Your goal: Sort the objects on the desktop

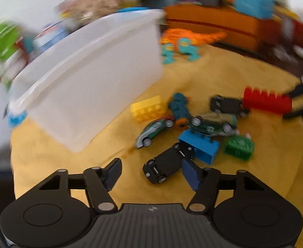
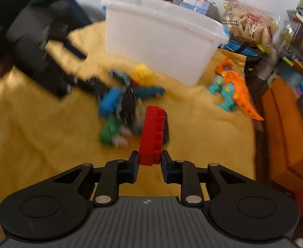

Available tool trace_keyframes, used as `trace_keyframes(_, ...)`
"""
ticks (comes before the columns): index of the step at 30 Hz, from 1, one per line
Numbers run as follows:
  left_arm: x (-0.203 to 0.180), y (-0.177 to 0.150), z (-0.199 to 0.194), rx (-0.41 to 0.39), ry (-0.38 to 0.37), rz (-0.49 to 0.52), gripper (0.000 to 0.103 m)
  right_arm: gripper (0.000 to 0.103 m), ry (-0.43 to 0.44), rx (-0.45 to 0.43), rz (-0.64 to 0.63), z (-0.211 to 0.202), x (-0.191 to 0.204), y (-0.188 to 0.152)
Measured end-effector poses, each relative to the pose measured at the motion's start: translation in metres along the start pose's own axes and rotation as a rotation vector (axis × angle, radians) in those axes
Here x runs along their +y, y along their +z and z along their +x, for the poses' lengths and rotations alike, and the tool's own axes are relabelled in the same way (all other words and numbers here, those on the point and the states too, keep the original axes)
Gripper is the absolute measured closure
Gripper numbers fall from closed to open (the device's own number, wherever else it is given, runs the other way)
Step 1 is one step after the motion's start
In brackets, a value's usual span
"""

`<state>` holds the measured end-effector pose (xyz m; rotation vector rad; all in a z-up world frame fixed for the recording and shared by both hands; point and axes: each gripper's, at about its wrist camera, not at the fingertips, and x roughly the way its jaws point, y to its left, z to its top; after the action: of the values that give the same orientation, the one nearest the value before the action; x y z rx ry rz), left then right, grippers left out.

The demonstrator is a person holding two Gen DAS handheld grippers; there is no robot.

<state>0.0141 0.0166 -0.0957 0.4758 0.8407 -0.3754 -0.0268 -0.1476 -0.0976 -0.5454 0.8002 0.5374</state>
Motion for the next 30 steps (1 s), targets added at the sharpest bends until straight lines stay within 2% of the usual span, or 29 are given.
trace_keyframes(1, 0.000, 0.001, 0.001, -0.002, -0.027, 0.043, 0.044, 0.077, -0.015, 0.015, 0.000, -0.003, -0.001, -0.004)
trace_keyframes(5, -0.009, 0.004, 0.012, -0.019, -0.118, 0.175, 0.054, 0.077, -0.045, 0.058, 0.065, -0.006, -0.003, -0.019)
trace_keyframes(7, -0.020, 0.002, 0.021, 0.003, -0.129, 0.254, 0.058, 0.077, -0.037, 0.058, 0.095, -0.007, 0.000, -0.021)
trace_keyframes(9, -0.024, 0.000, 0.021, -0.021, -0.144, 0.269, 0.069, 0.076, -0.017, 0.037, 0.111, -0.011, 0.005, -0.019)
trace_keyframes(12, -0.019, -0.001, 0.018, -0.005, -0.184, 0.164, 0.071, 0.076, 0.000, 0.000, 0.091, -0.017, 0.012, -0.015)
trace_keyframes(14, -0.017, -0.006, 0.013, 0.014, -0.179, 0.089, 0.071, 0.076, 0.015, -0.027, 0.090, -0.021, 0.013, -0.013)
trace_keyframes(16, -0.012, -0.013, 0.005, 0.043, -0.192, -0.033, 0.071, 0.074, 0.059, -0.069, 0.127, -0.026, 0.009, -0.011)
trace_keyframes(19, -0.009, -0.030, -0.014, 0.097, -0.292, -0.262, 0.071, 0.065, 0.124, -0.117, 0.188, -0.030, 0.002, -0.008)
trace_keyframes(23, -0.028, -0.051, -0.035, 0.125, -0.325, -0.344, 0.072, 0.063, 0.151, -0.136, 0.192, -0.018, 0.002, 0.003)
trace_keyframes(25, -0.032, -0.055, -0.039, 0.118, -0.315, -0.357, 0.072, 0.063, 0.155, -0.158, 0.173, -0.008, 0.008, 0.012)
trace_keyframes(30, -0.017, -0.056, -0.026, 0.118, -0.284, -0.402, 0.072, 0.065, 0.123, -0.192, 0.072, 0.023, 0.026, 0.040)
